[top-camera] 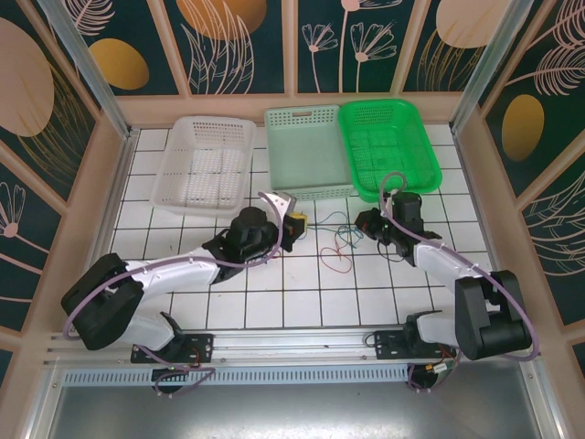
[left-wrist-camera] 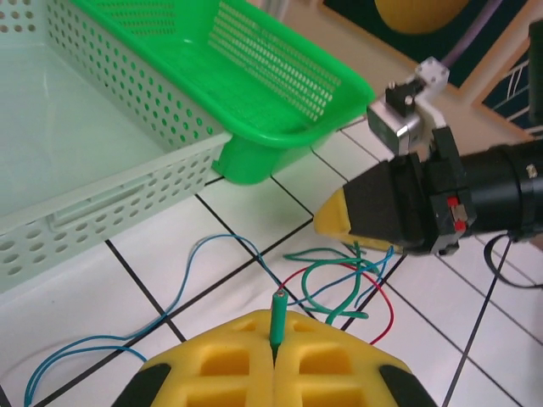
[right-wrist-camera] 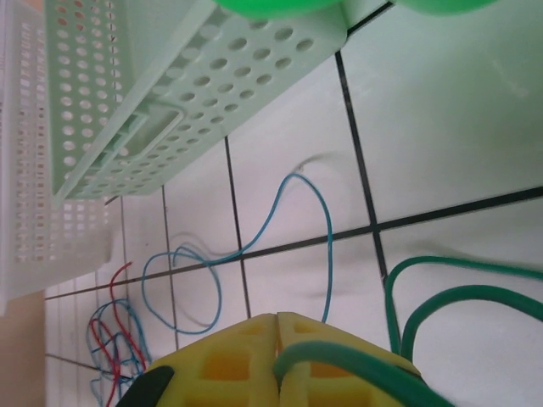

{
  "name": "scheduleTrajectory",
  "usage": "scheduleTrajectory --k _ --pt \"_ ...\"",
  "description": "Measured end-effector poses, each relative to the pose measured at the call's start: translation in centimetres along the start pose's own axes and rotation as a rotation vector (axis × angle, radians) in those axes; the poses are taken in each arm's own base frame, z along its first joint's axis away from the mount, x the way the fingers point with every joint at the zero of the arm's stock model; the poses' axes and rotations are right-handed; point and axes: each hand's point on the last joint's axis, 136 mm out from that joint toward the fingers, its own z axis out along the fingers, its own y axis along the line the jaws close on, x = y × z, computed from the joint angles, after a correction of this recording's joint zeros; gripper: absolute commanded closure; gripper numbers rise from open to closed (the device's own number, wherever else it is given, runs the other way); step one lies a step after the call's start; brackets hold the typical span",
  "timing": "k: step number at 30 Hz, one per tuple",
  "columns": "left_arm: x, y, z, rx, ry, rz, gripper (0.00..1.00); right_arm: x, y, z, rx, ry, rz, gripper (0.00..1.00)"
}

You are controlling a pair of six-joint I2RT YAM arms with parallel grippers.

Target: Untangle the cables

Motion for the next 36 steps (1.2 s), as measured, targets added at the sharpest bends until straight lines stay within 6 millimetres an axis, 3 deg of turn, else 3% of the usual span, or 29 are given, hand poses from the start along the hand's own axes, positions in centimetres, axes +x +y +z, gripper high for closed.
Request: scheduleTrajectory --k 2,6,8,17,25,32,36 --pt "0.1 0.1 -0.5 0.001 -0.021 -0.023 1.0 0.6 0.0 0.0 -0.017 0.017 0.028 0.89" --pt "-0.6 0.3 -1.0 -0.008 -0.068 -0.048 1.0 0.7 -0.9 -0.1 -0.002 0.016 0.061 0.45" --pt "-1.5 0.3 -1.1 -0.008 -0.098 -0.048 1.0 0.2 -1.6 -0.5 0.026 -0.007 0.06 0.35" --pt "-3.8 -0.8 0.0 0.01 -0.095 -0.004 1.0 -2.1 -0.3 -3.6 0.097 -0.114 -0.111 0.33" --pt "-3.8 -2.2 1.4 0.068 -0.017 0.02 1.0 2.1 3.5 -3.1 0.042 -0.032 -0.433 0.3" --pt "-3.7 -2.5 1.9 0.076 0.021 0.027 1.0 3.3 3.3 -2.3 0.054 -0.008 -0.542 0.27" --pt "-3.2 -2.4 2.0 0.071 0.054 0.031 1.0 3.2 1.3 -1.2 0.144 0.012 -0.534 0.28"
